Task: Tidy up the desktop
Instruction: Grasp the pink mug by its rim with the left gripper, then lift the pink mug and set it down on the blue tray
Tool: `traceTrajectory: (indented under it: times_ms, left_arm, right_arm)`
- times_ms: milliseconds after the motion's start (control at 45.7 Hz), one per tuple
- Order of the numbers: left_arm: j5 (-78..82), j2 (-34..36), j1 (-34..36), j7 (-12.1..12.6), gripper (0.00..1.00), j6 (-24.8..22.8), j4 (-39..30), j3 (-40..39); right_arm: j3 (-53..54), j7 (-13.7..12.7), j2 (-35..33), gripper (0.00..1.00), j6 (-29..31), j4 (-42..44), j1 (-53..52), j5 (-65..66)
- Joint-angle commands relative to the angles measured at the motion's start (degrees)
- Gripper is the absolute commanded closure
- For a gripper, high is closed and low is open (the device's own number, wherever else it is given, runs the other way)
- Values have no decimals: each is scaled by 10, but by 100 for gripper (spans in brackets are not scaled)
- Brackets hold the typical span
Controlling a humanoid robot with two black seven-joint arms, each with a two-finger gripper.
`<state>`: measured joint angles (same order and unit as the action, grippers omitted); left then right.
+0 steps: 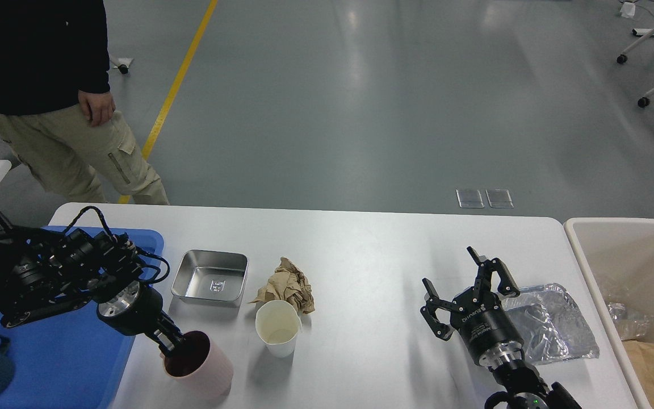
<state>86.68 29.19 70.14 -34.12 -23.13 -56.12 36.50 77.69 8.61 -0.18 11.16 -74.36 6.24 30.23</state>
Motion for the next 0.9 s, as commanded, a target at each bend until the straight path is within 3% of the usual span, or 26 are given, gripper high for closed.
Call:
traceTrajectory:
  times_ms: [0,197,504,701,876]
  left_arm:
    - [-2,31,9,-9,96,-2,-7,-7]
    - [-8,95,24,-13,95,-3,-18,-49]
    - [-9,241,-32,-13,94,-2,-98,-165]
    - [-8,336,-33,-13,93,-2,-158,-173]
    - [-8,394,-27,-15,92,-2,-165,-189]
  right_arm:
    - [-1,0,0,0,0,0,-1,0]
    - [-3,0,0,0,0,1,-1,0]
    - [-4,0,-2,0,0,1,-1,0]
    - [-4,0,-1,0,0,3,-5,0]
    - [-4,0,-1,0,3,3,-6,0]
